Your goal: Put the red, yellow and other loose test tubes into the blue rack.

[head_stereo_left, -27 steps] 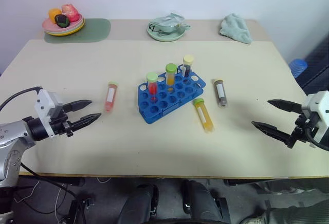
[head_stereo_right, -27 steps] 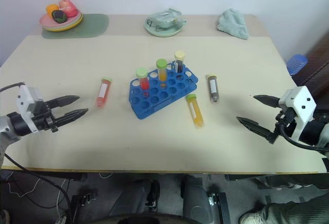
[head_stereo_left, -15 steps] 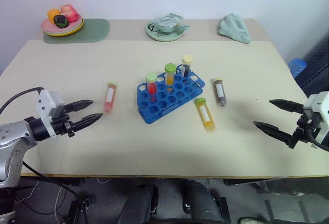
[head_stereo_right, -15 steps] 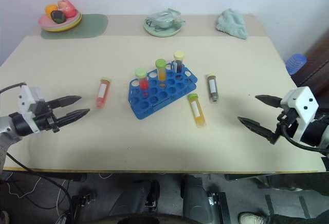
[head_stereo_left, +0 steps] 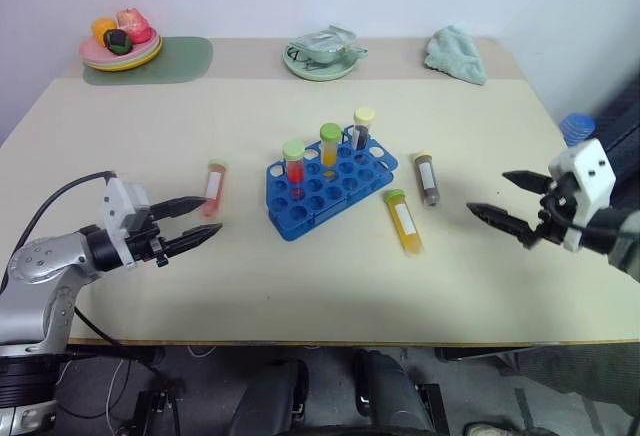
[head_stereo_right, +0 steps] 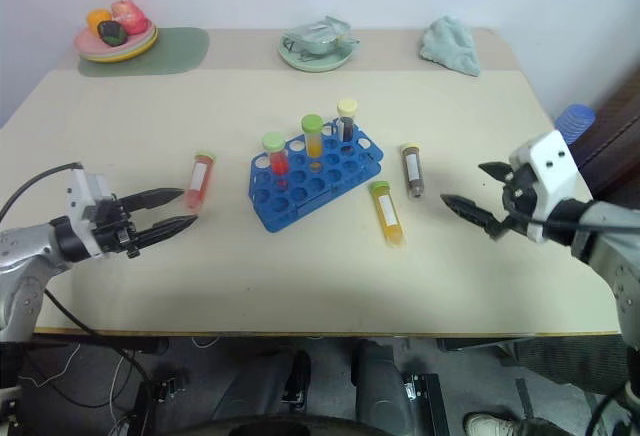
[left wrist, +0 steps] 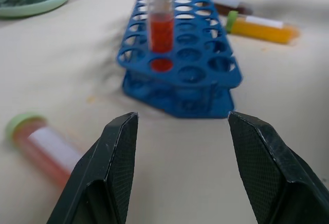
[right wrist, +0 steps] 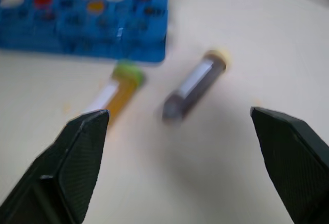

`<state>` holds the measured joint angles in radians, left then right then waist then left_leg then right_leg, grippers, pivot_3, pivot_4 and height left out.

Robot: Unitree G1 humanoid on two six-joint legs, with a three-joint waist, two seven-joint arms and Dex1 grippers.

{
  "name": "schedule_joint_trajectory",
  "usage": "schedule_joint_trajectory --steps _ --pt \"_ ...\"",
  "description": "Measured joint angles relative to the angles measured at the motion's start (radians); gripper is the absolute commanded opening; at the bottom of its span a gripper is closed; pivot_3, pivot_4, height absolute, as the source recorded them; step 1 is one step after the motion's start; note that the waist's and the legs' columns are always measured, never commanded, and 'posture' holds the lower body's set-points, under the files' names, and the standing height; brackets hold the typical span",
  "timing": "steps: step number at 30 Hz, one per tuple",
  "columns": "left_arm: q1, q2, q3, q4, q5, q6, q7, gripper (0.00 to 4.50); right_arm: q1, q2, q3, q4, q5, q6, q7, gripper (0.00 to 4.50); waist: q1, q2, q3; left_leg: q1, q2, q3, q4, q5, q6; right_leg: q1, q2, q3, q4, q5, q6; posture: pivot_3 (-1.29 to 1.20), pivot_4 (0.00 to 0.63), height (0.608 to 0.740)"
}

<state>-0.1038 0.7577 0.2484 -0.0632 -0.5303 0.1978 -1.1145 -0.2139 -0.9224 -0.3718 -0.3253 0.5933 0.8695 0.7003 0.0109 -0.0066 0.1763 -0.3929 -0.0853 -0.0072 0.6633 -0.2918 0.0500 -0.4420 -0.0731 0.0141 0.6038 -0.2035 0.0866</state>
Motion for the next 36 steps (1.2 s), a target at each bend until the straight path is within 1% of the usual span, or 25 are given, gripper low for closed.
schedule_joint_trajectory --steps 1,3,5,8,11,16,22,27,30,31,33,36 --pt "-0.009 -0.010 -0.010 0.001 0.001 0.000 0.000 2.81 -0.093 -0.006 0.058 0.064 -0.002 0.070 -0.010 4.50 -0.002 0.000 0.000 0.000 0.000 0.000 0.000 0.000 0.000 0.000 0.000 0.000 0.000 0.000 0.000 0.00 0.150 0.740" --pt "-0.043 -0.030 -0.054 -0.023 0.002 -0.001 -0.004 2.81 -0.232 -0.021 0.159 0.165 -0.020 0.173 -0.025 4.50 -0.001 0.000 0.000 -0.001 0.000 0.001 0.001 0.000 0.000 0.000 -0.001 0.000 0.000 0.000 -0.001 0.00 0.150 0.740" --pt "-0.064 -0.034 -0.080 -0.028 0.012 -0.007 -0.007 2.81 -0.370 -0.006 0.247 0.269 -0.047 0.254 -0.048 4.50 -0.001 0.000 0.000 -0.002 0.000 0.001 0.000 0.000 0.001 -0.001 -0.001 0.000 0.000 0.001 0.000 0.00 0.150 0.740" --pt "-0.099 -0.051 -0.115 -0.030 0.024 -0.012 -0.011 2.81 -0.543 0.041 0.348 0.450 -0.106 0.311 -0.066 4.50 -0.003 0.000 0.000 -0.003 -0.001 0.001 0.000 0.000 0.000 -0.002 -0.001 -0.001 0.000 0.002 0.002 0.00 0.150 0.740" --pt "-0.106 -0.066 -0.144 -0.031 0.032 -0.016 -0.015 2.81 -0.650 0.102 0.438 0.613 -0.160 0.314 -0.053 4.50 -0.006 0.000 0.000 -0.004 -0.001 0.001 0.000 0.002 -0.002 -0.002 -0.001 -0.001 -0.001 0.003 0.003 0.00 0.150 0.740" --pt "-0.104 -0.082 -0.158 -0.035 0.039 -0.017 -0.018 2.81 -0.778 0.203 0.526 0.852 -0.233 0.299 -0.015 4.50 -0.009 0.000 0.000 -0.004 -0.003 0.001 0.001 0.003 -0.004 -0.003 -0.002 -0.001 0.000 0.003 0.003 0.00 0.150 0.740" --pt "-0.105 -0.098 -0.169 -0.033 0.043 -0.020 -0.024 2.81 -0.952 0.296 0.551 1.124 -0.317 0.221 0.020 4.50 -0.019 0.000 0.000 -0.004 -0.004 0.001 0.002 0.003 -0.004 -0.004 -0.002 -0.002 0.002 0.003 0.004 0.00 0.150 0.740" --pt "-0.105 -0.114 -0.188 -0.033 0.049 -0.030 -0.024 2.81 -0.992 0.340 0.608 1.298 -0.428 0.105 0.051 4.50 -0.025 0.000 0.000 -0.004 -0.005 0.001 0.002 0.004 -0.005 -0.006 -0.004 -0.002 0.007 0.003 0.004 0.00 0.150 0.740" --pt "-0.105 -0.116 -0.188 -0.033 0.053 -0.033 -0.022 2.81 -1.010 0.357 0.635 1.359 -0.487 0.041 0.080 4.50 -0.029 0.000 0.000 -0.004 -0.005 0.001 0.002 0.004 -0.006 -0.006 -0.003 -0.002 0.009 0.003 0.004 0.00 0.150 0.740" --pt "-0.105 -0.119 -0.188 -0.033 0.055 -0.034 -0.021 2.84 -1.012 0.360 0.645 1.374 -0.509 0.018 0.084 4.25 -0.029 0.000 0.000 -0.003 -0.005 0.001 0.002 0.004 -0.006 -0.006 -0.003 -0.002 0.010 0.003 0.004 0.00 0.150 0.740" --pt "-0.103 -0.123 -0.188 -0.032 0.060 -0.038 -0.019 2.85 -1.015 0.376 0.657 1.404 -0.552 -0.041 0.084 3.60 -0.031 0.000 0.000 -0.001 -0.005 0.001 0.002 0.005 -0.006 -0.005 -0.003 -0.002 0.010 0.003 0.004 0.00 0.150 0.740" --pt "-0.098 -0.130 -0.188 -0.032 0.062 -0.051 -0.016 2.85 -1.021 0.396 0.657 1.447 -0.593 -0.115 0.070 2.06 -0.037 0.000 -0.001 0.002 -0.005 0.001 0.002 0.004 -0.005 -0.002 -0.003 -0.002 0.010 0.003 0.004 0.00 0.150 0.740"
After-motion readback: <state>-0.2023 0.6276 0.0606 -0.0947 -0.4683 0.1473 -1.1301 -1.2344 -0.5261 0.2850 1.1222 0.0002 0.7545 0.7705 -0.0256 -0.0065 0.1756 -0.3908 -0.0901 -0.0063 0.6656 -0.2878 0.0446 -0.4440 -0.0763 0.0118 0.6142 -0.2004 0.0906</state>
